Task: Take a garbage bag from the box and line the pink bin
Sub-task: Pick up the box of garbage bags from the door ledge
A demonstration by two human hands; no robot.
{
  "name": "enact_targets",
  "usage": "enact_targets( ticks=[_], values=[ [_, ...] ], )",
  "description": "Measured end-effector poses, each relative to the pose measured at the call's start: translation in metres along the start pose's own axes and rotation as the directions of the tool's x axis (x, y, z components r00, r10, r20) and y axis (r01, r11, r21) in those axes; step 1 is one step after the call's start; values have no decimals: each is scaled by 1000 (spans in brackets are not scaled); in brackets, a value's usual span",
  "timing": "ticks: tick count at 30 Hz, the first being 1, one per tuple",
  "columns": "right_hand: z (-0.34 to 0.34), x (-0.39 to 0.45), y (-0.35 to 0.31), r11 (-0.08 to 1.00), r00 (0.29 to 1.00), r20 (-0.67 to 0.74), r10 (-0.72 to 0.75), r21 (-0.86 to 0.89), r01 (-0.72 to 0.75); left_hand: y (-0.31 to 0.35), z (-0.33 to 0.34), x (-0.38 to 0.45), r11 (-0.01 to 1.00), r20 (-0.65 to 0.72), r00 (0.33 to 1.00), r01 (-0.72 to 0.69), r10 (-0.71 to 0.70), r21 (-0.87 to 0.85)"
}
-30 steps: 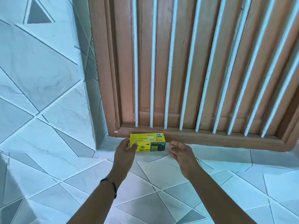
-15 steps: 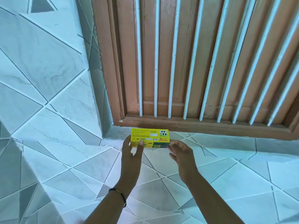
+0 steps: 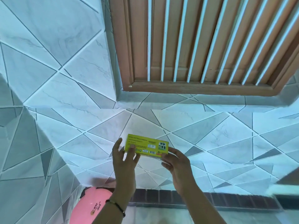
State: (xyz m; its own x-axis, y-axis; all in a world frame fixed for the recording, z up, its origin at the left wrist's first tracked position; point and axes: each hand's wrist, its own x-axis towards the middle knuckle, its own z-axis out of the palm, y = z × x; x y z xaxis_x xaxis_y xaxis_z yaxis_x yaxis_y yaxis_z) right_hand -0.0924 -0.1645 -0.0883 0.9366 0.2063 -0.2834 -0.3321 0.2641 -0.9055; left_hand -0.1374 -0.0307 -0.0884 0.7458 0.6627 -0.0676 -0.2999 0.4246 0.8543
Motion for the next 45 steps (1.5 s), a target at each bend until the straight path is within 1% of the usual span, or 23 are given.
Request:
enact_targets(
  ticks=[4, 8, 15, 17, 18, 19, 20, 21, 22, 23, 24, 25, 26, 30, 32, 33, 35, 36, 40, 42, 43, 44, 45],
  values=[
    [-1, -30, 13, 1000, 997, -74, 5, -13, -6, 0, -26, -25, 998, 11, 998, 57, -57, 15],
    [-2, -51, 19, 999, 998, -62, -19, 29, 20, 1, -37, -39, 996, -9, 997, 71, -72, -46],
    [-18, -49, 9, 992, 999, -37, -10, 126, 15, 1, -41, -41, 941, -4, 985, 165, -174, -295],
    [-22, -46, 3, 997, 996, -59, -72, 7, 72, -3, -38, -40, 927, 6, 979, 196, -204, -319],
    [-24, -44, 3, 984, 986, -92, -138, -127, 126, -5, -35, -40, 923, 11, 976, 210, -218, -322],
    [-26, -42, 2, 935, 961, -131, -242, -297, 195, -6, -32, -40, 919, 14, 973, 223, -231, -324],
    [-29, -40, 2, 829, 909, -139, -394, -480, 286, -8, -30, -40, 918, 15, 970, 234, -242, -321],
    [-32, -37, -1, 651, 817, -78, -571, -649, 393, -10, -25, -40, 918, 16, 969, 240, -247, -316],
    [-36, -35, -4, 405, 697, 62, -714, -776, 484, -12, -22, -39, 918, 14, 968, 243, -251, -313],
    [-40, -31, -6, 161, 592, 230, -772, -831, 532, -13, -18, -38, 919, 13, 967, 244, -253, -310],
    [-42, -27, -8, -5, 530, 359, -768, -831, 557, -15, -15, -37, 920, 8, 967, 245, -255, -306],
    [-41, -26, -10, -78, 506, 427, -750, -816, 573, -16, -12, -35, 922, -1, 966, 246, -258, -300],
    [-41, -24, -11, -89, 501, 449, -740, -803, 589, -18, -9, -32, 923, -10, 966, 246, -260, -295],
    [-45, -22, -14, -56, 497, 471, -729, -764, 643, -21, -1, -21, 920, -41, 963, 241, -266, -310],
    [-48, -20, -14, 0, 551, 442, -708, -780, 626, -21, 3, -17, 919, -38, 964, 240, -265, -311],
    [-49, -18, -15, 75, 602, 402, -690, -787, 612, -22, 6, -16, 921, -32, 964, 243, -264, -306],
    [-48, -14, -17, 321, 720, 294, -629, -745, 585, -23, 9, -14, 926, -14, 967, 240, -255, -291],
    [-48, -10, -18, 420, 761, 254, -597, -709, 566, -23, 11, -13, 930, -6, 969, 235, -246, -283],
    [-49, 6, -24, 588, 842, 160, -516, -649, 483, -22, 16, -6, 938, -1, 977, 206, -215, -278],
    [-49, 13, -24, 771, 914, 130, -384, -500, 395, -18, 23, -3, 948, 3, 982, 181, -187, -263],
    [-50, 18, -22, 875, 944, 137, -300, -355, 330, -13, 29, -2, 962, 4, 988, 152, -155, -226],
    [-51, 24, -19, 957, 963, 162, -216, -161, 242, -7, 37, -1, 981, 8, 994, 106, -106, -159],
    [-52, 29, -16, 991, 970, 200, -135, 45, 128, 0, 45, -1, 996, 24, 999, 44, -42, -72]
  ],
)
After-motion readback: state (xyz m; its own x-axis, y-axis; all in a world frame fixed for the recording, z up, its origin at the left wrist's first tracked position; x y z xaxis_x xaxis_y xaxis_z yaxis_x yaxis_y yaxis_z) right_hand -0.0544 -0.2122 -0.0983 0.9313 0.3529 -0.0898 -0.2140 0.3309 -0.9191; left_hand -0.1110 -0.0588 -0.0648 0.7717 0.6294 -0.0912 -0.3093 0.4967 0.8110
